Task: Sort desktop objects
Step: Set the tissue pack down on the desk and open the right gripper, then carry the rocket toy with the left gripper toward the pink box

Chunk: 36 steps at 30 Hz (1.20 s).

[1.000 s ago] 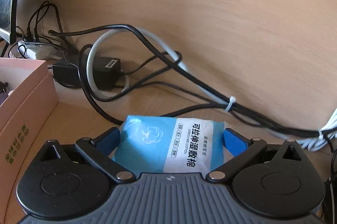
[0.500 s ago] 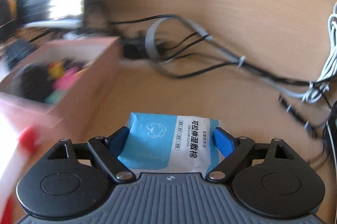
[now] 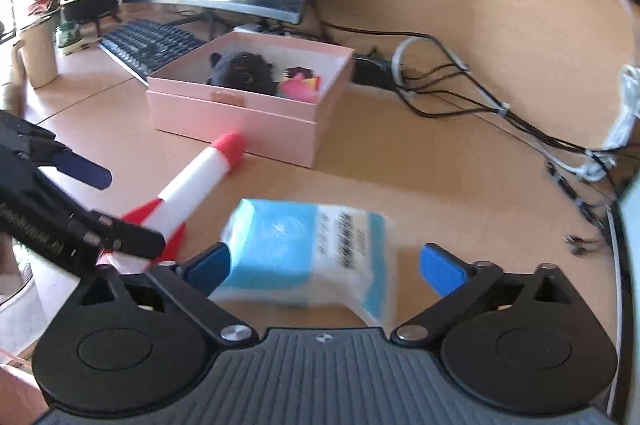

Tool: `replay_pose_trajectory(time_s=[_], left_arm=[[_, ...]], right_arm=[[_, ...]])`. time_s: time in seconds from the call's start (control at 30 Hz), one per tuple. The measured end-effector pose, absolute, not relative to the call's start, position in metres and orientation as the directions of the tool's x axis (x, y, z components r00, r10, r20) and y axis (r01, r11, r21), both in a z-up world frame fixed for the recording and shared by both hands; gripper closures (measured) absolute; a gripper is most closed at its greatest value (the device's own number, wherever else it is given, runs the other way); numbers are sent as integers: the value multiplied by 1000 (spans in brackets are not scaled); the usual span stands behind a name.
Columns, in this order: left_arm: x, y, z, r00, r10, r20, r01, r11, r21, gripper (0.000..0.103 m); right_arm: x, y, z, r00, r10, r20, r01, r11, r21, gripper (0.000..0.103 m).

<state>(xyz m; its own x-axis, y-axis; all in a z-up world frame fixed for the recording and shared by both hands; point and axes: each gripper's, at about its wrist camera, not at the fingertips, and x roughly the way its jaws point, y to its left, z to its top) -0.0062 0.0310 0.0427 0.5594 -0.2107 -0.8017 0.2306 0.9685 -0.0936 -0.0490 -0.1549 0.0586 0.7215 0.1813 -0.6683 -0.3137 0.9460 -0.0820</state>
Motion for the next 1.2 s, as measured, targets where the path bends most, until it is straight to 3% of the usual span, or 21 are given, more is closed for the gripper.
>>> replay_pose_trajectory(time_s=[0.2,0.43,0.63,1.0,1.2], left_arm=[[-1,40,35,568,-123,-814,231,973,14,0],[10,72,46,605,22,-796,81,993,89,0],[15,73,58,628,-4,-778,87,994,65,0],[23,54,59,610,-76,-788,133,991,7,0],[22,57,58,609,-87,-789,124,992,-14,0]], right_arm=[[-70,-165,49,701,173,-692,-309,948,-76,0],[-66,-161,32,672,168,-722,-297,953,-55,0],[-57,-162,17,610,209,-765,-286,958,34,0],[-51,-153,11,601,196,-775,-304,953,5,0],[-48,-147,15,538,270,-799,-367,928,67,0]])
